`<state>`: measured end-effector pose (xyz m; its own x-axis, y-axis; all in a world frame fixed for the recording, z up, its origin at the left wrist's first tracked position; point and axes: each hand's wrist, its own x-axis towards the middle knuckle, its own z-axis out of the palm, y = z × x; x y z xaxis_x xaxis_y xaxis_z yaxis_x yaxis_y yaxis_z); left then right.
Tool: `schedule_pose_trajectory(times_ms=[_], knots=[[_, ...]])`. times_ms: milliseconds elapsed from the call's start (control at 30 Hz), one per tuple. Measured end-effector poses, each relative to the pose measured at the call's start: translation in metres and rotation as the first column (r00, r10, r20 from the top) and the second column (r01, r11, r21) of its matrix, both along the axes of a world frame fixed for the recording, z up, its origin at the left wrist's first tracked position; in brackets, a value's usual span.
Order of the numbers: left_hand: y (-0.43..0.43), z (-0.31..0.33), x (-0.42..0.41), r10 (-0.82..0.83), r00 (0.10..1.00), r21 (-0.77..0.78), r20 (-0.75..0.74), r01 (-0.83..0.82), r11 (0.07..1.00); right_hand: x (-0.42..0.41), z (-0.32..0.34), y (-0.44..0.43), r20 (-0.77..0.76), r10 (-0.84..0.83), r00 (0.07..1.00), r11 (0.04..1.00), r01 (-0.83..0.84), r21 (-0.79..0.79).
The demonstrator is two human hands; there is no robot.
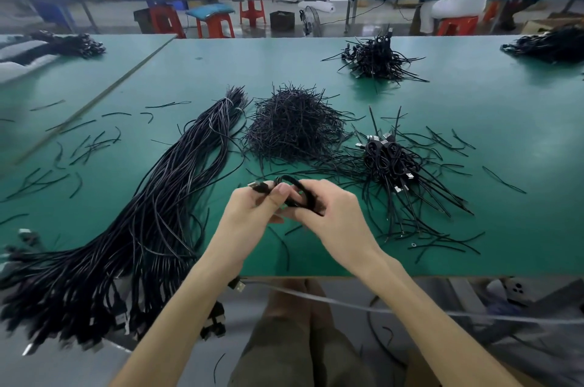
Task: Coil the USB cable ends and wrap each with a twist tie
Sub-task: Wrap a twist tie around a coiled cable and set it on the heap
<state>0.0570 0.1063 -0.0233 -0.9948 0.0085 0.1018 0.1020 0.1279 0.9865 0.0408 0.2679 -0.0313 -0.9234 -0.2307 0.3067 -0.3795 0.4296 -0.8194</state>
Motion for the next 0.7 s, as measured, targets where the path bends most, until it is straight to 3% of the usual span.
schedule_pose_trajectory(times_ms=[100, 300, 433, 533, 700], knots=[[-0.006, -0.004, -0.002, 0.018, 0.999, -0.01, 0.044, -0.018, 1.0, 0.002, -0.001, 0.002, -0.022, 0.073, 0.997, 0.985, -0.069, 0.159], [-0.015, -0.012, -0.008, 0.04, 0.991, -0.251, 0.131, -0.006, 0.968, 0.006, -0.014, 0.004, -0.084, 0.093, 0.992, 0.916, -0.052, 0.399], [-0.029, -0.015, -0.009, 0.11, 0.994, -0.477, 0.017, -0.088, 0.875, 0.008, -0.014, 0.001, -0.084, 0.121, 0.989, 0.884, -0.069, 0.463], [-0.039, -0.009, -0.011, -0.03, 0.999, -0.574, 0.021, 0.036, 0.818, 0.008, -0.012, 0.0, -0.119, 0.155, 0.981, 0.847, -0.07, 0.526], [-0.048, -0.006, -0.015, -0.203, 0.973, -0.764, 0.113, 0.215, 0.608, 0.008, -0.012, -0.001, -0.163, 0.222, 0.961, 0.793, -0.081, 0.604]])
